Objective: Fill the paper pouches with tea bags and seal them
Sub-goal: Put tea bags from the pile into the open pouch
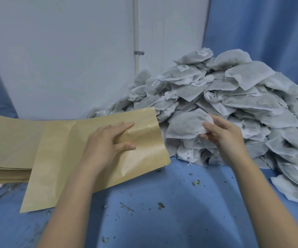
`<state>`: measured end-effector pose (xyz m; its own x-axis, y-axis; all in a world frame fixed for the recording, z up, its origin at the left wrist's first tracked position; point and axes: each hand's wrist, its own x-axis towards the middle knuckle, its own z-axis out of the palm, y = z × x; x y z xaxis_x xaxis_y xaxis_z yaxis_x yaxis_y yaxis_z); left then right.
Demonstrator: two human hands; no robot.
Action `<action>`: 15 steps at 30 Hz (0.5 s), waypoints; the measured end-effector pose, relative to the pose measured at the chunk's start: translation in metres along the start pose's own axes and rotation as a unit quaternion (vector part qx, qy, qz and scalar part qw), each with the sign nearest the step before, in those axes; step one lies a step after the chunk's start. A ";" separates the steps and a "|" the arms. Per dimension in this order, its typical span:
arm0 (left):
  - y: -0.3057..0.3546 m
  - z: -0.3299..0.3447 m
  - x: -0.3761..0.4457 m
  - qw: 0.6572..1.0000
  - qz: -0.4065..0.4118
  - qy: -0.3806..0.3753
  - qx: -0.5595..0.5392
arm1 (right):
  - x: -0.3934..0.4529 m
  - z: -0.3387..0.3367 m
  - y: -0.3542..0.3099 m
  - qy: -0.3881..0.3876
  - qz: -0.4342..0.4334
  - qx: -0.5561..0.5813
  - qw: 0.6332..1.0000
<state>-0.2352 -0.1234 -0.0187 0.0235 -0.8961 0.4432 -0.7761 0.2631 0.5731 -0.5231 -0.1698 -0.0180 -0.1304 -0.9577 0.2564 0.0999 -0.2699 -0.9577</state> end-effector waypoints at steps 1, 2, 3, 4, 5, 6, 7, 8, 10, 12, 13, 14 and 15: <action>0.000 -0.001 0.000 1.000 0.001 0.001 0.001 | -0.002 -0.002 -0.004 -0.030 0.006 0.021 0.999; 0.000 -0.002 0.000 1.000 0.001 0.003 -0.001 | -0.004 -0.001 -0.008 -0.052 0.008 0.034 0.998; -0.001 -0.003 0.000 1.000 0.002 0.004 -0.004 | -0.005 0.000 -0.011 -0.066 0.009 0.043 0.997; -0.001 -0.004 -0.001 1.000 0.003 0.003 -0.005 | -0.007 0.001 -0.013 -0.073 0.008 0.051 0.996; -0.002 -0.005 -0.001 1.000 0.004 -0.001 -0.005 | -0.007 0.003 -0.015 -0.081 0.005 0.058 0.995; -0.002 -0.006 -0.001 1.000 0.005 -0.005 -0.006 | -0.008 0.005 -0.016 -0.093 0.001 0.062 0.994; -0.003 -0.007 -0.001 1.000 0.006 -0.009 -0.012 | -0.009 0.008 -0.016 -0.108 -0.002 0.058 0.992; -0.003 -0.008 -0.001 1.000 0.006 -0.010 -0.020 | -0.010 0.011 -0.016 -0.119 -0.006 0.042 0.992; -0.003 -0.011 -0.002 0.999 0.008 -0.004 -0.034 | -0.010 0.017 -0.014 -0.126 -0.013 0.000 0.992; -0.003 -0.015 -0.003 0.999 0.006 0.004 -0.046 | -0.010 0.021 -0.013 -0.118 -0.008 -0.015 0.993; -0.004 -0.018 -0.003 0.999 0.002 0.007 -0.051 | -0.009 0.021 -0.013 -0.113 -0.006 -0.018 0.993; -0.004 -0.020 -0.003 0.999 -0.001 0.011 -0.053 | -0.009 0.020 -0.012 -0.112 -0.004 -0.024 0.993; -0.004 -0.023 -0.003 0.999 -0.002 0.015 -0.050 | -0.009 0.018 -0.012 -0.116 -0.001 -0.038 0.993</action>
<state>-0.2179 -0.1137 -0.0067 0.0473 -0.8863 0.4607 -0.7099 0.2946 0.6398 -0.5055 -0.1599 -0.0065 0.1001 -0.9569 0.2727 0.0238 -0.2717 -0.9621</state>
